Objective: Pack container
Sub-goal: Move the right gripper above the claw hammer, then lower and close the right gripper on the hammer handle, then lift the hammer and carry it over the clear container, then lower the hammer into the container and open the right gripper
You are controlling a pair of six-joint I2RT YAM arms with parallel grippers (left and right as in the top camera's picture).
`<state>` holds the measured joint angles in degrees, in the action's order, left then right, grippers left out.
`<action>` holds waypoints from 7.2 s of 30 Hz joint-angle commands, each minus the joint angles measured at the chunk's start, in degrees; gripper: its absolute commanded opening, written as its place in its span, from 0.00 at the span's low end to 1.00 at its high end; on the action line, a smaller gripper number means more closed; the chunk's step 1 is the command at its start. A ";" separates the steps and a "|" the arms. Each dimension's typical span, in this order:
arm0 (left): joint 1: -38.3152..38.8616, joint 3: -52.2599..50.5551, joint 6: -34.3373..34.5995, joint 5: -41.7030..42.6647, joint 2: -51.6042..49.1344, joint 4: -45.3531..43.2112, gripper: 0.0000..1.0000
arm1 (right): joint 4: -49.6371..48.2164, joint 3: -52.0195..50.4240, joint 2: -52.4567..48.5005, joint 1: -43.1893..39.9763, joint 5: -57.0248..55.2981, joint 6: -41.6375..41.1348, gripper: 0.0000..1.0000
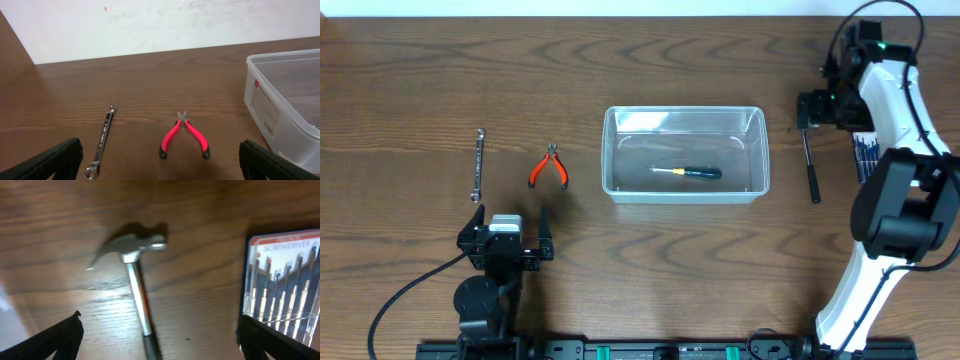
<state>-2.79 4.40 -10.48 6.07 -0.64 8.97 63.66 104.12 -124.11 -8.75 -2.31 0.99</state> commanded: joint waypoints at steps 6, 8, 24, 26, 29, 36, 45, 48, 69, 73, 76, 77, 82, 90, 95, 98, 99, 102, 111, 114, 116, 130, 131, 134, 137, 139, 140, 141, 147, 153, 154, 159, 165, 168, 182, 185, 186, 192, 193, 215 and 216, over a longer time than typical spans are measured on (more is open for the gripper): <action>0.13 -1.55 0.48 0.79 0.04 0.55 0.98 | -0.76 -1.11 0.24 -0.46 0.98 -0.07 0.99; 0.13 -1.55 0.48 0.79 0.04 0.55 0.98 | -1.57 -1.18 0.24 0.11 0.59 -0.09 0.99; 0.13 -1.57 0.48 0.76 0.04 0.55 0.98 | -3.52 -2.05 -3.08 0.94 0.85 1.01 0.99; 0.13 -1.55 0.48 0.79 0.04 0.55 0.98 | -3.41 -2.05 -3.82 0.98 1.11 1.01 0.99; 0.13 -1.55 0.48 0.76 0.04 0.55 0.98 | -3.52 -2.05 -4.81 0.96 1.25 1.31 0.99; 0.13 -1.57 0.48 0.76 0.04 0.55 0.98 | -4.09 -2.05 -6.69 0.98 1.25 2.69 0.99; 0.13 -1.55 0.48 0.79 0.04 0.55 0.98 | -5.57 -2.05 -6.78 1.81 1.27 3.80 0.99; 0.13 -1.55 0.48 0.79 0.04 0.55 0.98 | -6.10 -2.05 -6.80 2.36 1.25 5.03 0.95; 0.13 -1.55 0.48 0.76 0.04 0.55 0.98 | -6.08 -2.08 -7.26 3.06 1.25 5.29 0.78; 0.13 -1.55 0.48 0.76 0.04 0.55 0.98 | -5.99 -2.08 -8.04 3.06 1.16 5.55 0.81; 0.13 -1.57 0.48 0.79 0.04 0.55 0.98 | -6.05 -2.08 -8.13 3.06 1.18 5.77 0.81; 0.13 -1.55 0.48 0.76 0.04 0.55 0.98 | -6.14 -2.08 -8.13 3.06 1.18 5.77 0.80; 0.13 -1.55 0.48 0.79 0.04 0.55 0.98 | -6.23 -2.08 -8.15 3.06 1.20 5.75 0.77; 0.13 -1.55 0.48 0.76 0.04 0.55 0.98 | -6.23 -2.08 -8.15 3.06 1.20 5.73 0.53; 0.13 -1.55 0.48 0.76 0.04 0.55 0.98 | -6.23 -2.08 -8.15 3.06 1.18 5.73 0.42; 0.13 -1.57 0.48 0.79 0.04 0.55 0.98 | -6.25 -2.08 -8.15 3.06 1.20 5.70 0.37; 0.13 -1.55 0.48 0.79 0.04 0.55 0.98 | -6.27 -2.08 -8.15 3.06 1.20 5.70 0.36; 0.13 -1.55 0.48 0.76 0.04 0.55 0.98 | -6.25 -2.08 -8.15 3.06 1.20 5.70 0.30; 0.13 -1.55 0.48 0.79 0.04 0.55 0.98 | -6.23 -2.08 -8.15 3.06 1.20 5.70 0.15; 0.13 -1.57 0.48 0.79 0.04 0.55 0.98 | -6.19 -2.08 -8.15 3.06 1.18 5.70 0.12; 0.13 -1.55 0.48 0.79 0.04 0.55 0.98 | -6.10 -2.08 -8.15 3.06 1.18 5.70 0.11; 0.13 -1.57 0.48 0.79 0.04 0.55 0.98 | -5.18 -1.81 -8.11 3.13 1.22 5.70 0.01; 0.13 -1.55 0.48 0.76 0.04 0.55 0.98 | -4.61 -1.40 -8.09 3.19 1.22 5.70 0.01; 0.13 -1.55 0.48 0.76 0.04 0.55 0.98 | -3.06 0.61 -7.76 3.21 1.25 5.73 0.01; 0.13 -1.57 0.50 0.79 0.04 0.55 0.98 | -0.90 4.35 -7.32 3.21 1.25 5.75 0.01; 0.13 -1.55 0.48 0.76 0.04 0.55 0.98 | 0.96 7.52 -7.15 3.26 1.27 5.81 0.01; 0.13 -1.55 0.48 0.79 0.04 0.55 0.98 | 2.12 9.49 -7.06 3.37 1.27 5.95 0.01; 0.13 -1.57 0.48 0.79 0.04 0.55 0.98 | 3.43 11.63 -7.02 3.50 1.27 6.03 0.01; 0.13 -1.57 0.48 0.79 0.04 0.55 0.98 | 11.10 23.98 -7.02 4.76 1.31 9.18 0.01; 0.13 -1.57 0.48 0.76 0.04 0.55 0.98 | 17.20 34.05 -7.02 8.20 5.18 14.49 0.01; 0.13 -1.55 0.48 0.79 0.04 0.55 0.98 | 18.25 35.67 -6.99 9.11 6.12 15.93 0.01; 0.13 -1.55 0.48 0.76 0.04 0.55 0.98 | 22.58 42.71 -6.69 14.43 6.91 22.05 0.01; 0.13 -1.55 0.48 0.76 0.04 0.55 0.98 | 26.67 45.90 -4.15 21.86 8.74 30.42 0.01; 0.13 -1.57 0.48 0.76 0.04 0.55 0.98 | 28.92 45.90 -2.78 25.70 9.05 33.27 0.01; 0.13 -1.55 0.48 0.76 0.04 0.55 0.98 | 31.56 45.44 -2.29 37.18 13.20 37.90 0.01; 0.13 -1.55 0.48 0.79 0.04 0.55 0.98 | 31.52 44.81 -2.29 38.40 13.31 37.92 0.01; 0.13 -1.55 0.48 0.79 0.04 0.55 0.98 | 31.43 44.46 -2.32 38.69 13.35 37.90 0.01; 0.13 -1.55 0.48 0.79 0.04 0.55 0.98 | 28.24 37.35 -2.32 39.80 13.73 37.94 0.01; 0.13 -1.55 0.48 0.79 0.04 0.55 0.98 | 27.17 35.36 -2.32 39.89 13.70 38.38 0.01; 0.13 -1.55 0.48 0.79 0.04 0.55 0.98 | 16.55 18.36 -2.32 40.13 13.77 39.78 0.01; 0.13 -1.55 0.48 0.79 0.04 0.55 0.98 | 15.89 17.38 -2.32 40.13 13.75 39.78 0.01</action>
<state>-2.79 4.40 -10.48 6.07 -0.64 8.97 80.47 123.52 -127.98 30.70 10.55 40.05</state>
